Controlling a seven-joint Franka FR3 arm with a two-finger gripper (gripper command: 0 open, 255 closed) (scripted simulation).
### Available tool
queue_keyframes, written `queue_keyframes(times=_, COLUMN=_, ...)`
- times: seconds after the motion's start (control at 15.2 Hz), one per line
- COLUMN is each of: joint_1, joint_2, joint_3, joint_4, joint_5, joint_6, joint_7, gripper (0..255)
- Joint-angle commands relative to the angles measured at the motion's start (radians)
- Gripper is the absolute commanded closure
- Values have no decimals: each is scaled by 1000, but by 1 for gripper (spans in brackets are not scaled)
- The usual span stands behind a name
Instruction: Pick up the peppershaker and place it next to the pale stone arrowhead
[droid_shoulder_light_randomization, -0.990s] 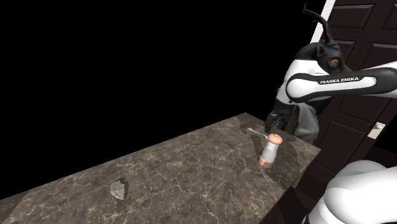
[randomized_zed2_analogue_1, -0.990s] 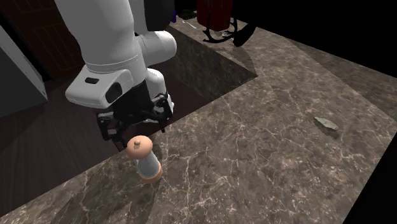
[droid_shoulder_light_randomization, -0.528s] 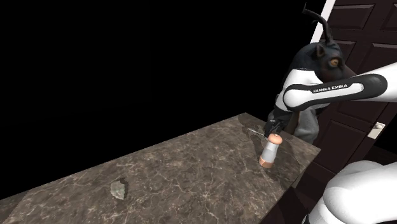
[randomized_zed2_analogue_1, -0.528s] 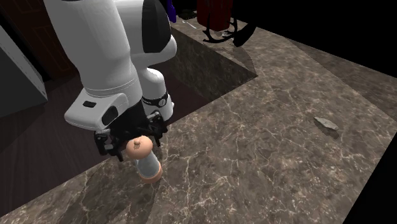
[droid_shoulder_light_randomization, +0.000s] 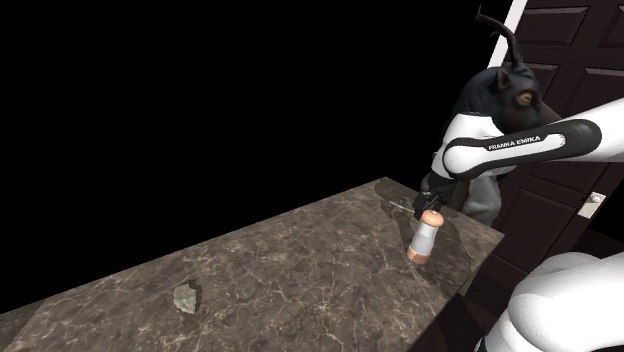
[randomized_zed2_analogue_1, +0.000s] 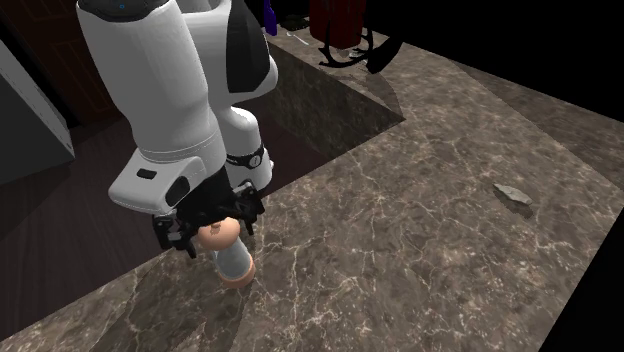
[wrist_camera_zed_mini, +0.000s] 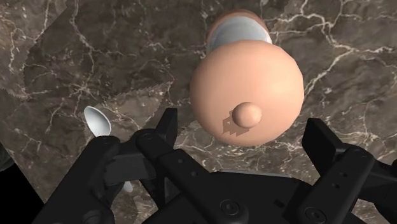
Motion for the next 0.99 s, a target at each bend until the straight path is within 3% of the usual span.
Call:
queue_keyframes(times=0.0, joint_1=0, joint_2=0, joint_3=0, joint_4=0, joint_5=0, joint_6=0, joint_7=0, gripper=0)
queue_keyframes(times=0.07, joint_1=0, joint_2=0, joint_3=0, joint_4=0, joint_5=0, joint_6=0, joint_7=0, gripper=0)
queue_keyframes(times=0.13, joint_1=0, joint_2=0, joint_3=0, joint_4=0, joint_5=0, joint_6=0, joint_7=0, gripper=255)
queue_keyframes(times=0.73, joint_1=0, joint_2=0, joint_3=0, joint_4=0, joint_5=0, joint_6=0, joint_7=0, gripper=255)
queue_keyframes(times=0.92, joint_1=1, joint_2=-23, joint_3=10, joint_4=26, joint_5=6, joint_6=-50, joint_7=-1, gripper=255)
